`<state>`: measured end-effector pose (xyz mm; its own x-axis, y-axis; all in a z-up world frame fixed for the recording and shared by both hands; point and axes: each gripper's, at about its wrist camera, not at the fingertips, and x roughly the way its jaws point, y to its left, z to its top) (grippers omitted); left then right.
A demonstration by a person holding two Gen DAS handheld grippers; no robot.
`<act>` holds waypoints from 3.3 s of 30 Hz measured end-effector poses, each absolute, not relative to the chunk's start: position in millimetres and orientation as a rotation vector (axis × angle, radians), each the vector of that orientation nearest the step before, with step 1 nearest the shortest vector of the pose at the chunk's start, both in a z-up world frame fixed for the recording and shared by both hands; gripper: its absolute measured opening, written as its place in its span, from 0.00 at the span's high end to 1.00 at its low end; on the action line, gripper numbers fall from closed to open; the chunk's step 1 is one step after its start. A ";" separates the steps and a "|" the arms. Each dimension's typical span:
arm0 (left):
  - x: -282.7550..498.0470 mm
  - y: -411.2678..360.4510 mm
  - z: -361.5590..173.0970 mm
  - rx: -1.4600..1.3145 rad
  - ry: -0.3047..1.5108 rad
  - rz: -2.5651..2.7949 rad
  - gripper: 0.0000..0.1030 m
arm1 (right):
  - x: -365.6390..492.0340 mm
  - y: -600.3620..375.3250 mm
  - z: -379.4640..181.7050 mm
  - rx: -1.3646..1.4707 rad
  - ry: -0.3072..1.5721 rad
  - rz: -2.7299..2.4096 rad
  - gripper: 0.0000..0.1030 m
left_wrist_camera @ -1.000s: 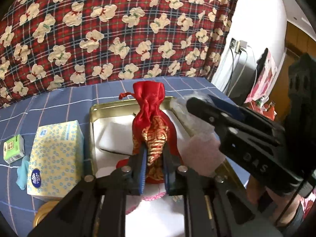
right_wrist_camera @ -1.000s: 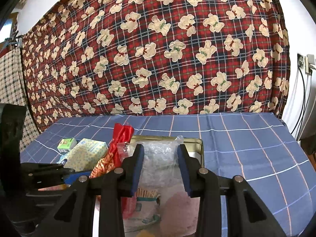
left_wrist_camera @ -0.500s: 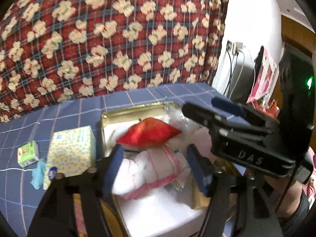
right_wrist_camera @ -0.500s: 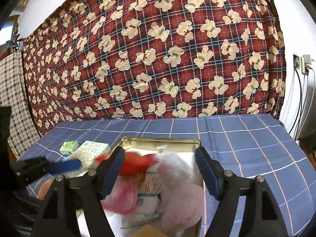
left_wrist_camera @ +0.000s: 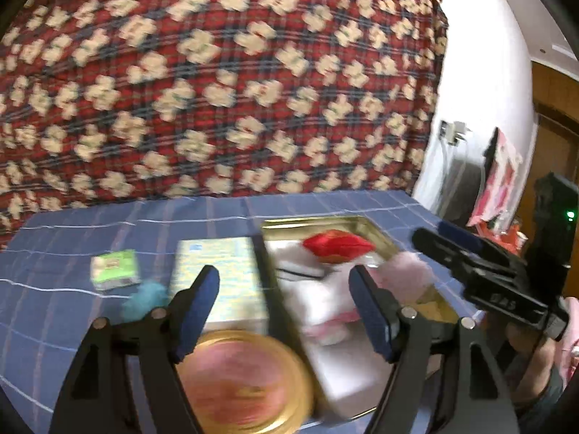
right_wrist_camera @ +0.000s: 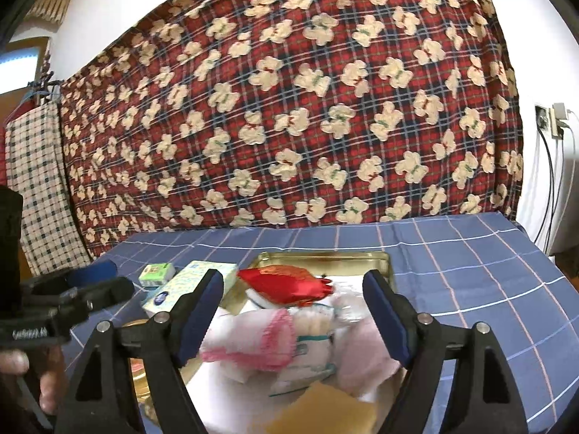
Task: Organize soft objects
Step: 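Open the left tool to drop the red pouch into the tray while the right tool releases the clear bag, then move the left tool to the green tissue pack while the right tool approaches the teal cloth, then close the left tool on the green tissue pack while the right tool grasps the teal cloth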
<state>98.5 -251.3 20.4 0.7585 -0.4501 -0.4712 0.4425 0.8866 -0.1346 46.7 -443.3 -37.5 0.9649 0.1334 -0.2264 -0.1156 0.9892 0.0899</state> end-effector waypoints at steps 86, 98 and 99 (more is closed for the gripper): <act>269.6 -48.7 -73.8 -0.045 0.847 -0.026 0.34 | 229.2 -180.0 -54.8 -0.355 0.856 0.523 0.21; 262.8 -33.7 -74.1 -0.081 0.843 -0.010 0.34 | 257.9 -146.3 -104.8 -0.608 1.070 0.450 0.31; 262.4 -33.7 -74.2 -0.082 0.842 -0.010 0.34 | 260.1 -147.5 -108.6 -0.602 1.089 0.448 0.31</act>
<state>262.4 -33.7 -74.2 0.6661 -0.0417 -0.7447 -0.0236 0.9968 -0.0770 260.1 -147.5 -108.6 0.4022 0.0456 -0.9144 -0.6110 0.7572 -0.2309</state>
